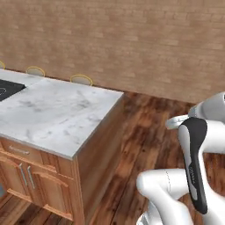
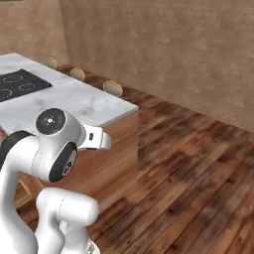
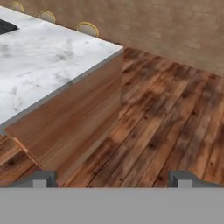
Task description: Move the bell pepper and bread from the top shelf to the second highest shelf to make space. Then, place the pitcher from the counter on the cleared top shelf.
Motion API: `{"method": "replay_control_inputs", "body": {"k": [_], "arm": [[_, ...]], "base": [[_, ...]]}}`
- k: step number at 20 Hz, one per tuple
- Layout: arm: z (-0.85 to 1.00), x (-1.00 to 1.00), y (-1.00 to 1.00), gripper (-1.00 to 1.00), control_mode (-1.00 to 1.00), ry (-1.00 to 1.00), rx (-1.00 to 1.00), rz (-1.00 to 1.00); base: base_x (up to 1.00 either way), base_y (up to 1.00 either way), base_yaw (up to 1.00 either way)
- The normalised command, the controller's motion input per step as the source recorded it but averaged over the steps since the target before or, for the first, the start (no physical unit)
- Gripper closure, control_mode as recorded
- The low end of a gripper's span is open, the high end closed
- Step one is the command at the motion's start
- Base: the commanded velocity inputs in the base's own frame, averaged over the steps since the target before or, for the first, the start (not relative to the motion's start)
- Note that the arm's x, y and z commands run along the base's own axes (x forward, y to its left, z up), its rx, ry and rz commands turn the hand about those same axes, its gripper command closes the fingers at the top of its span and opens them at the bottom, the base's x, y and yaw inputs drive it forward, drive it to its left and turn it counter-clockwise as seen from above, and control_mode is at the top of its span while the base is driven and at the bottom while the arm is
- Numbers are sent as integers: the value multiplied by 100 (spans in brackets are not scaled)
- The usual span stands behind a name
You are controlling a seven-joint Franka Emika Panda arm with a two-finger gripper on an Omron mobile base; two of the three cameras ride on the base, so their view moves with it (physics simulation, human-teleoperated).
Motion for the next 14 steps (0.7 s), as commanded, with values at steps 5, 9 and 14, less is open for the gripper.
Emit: {"method": "replay_control_inputs", "body": {"k": [5,9,14], "arm": [[0,0,0,-100,100,0,0,0],[0,0,0,-100,100,0,0,0],[0,0,0,-100,100,0,0,0]], "base": [[24,44,71],[26,49,70],[23,55,70]]}}
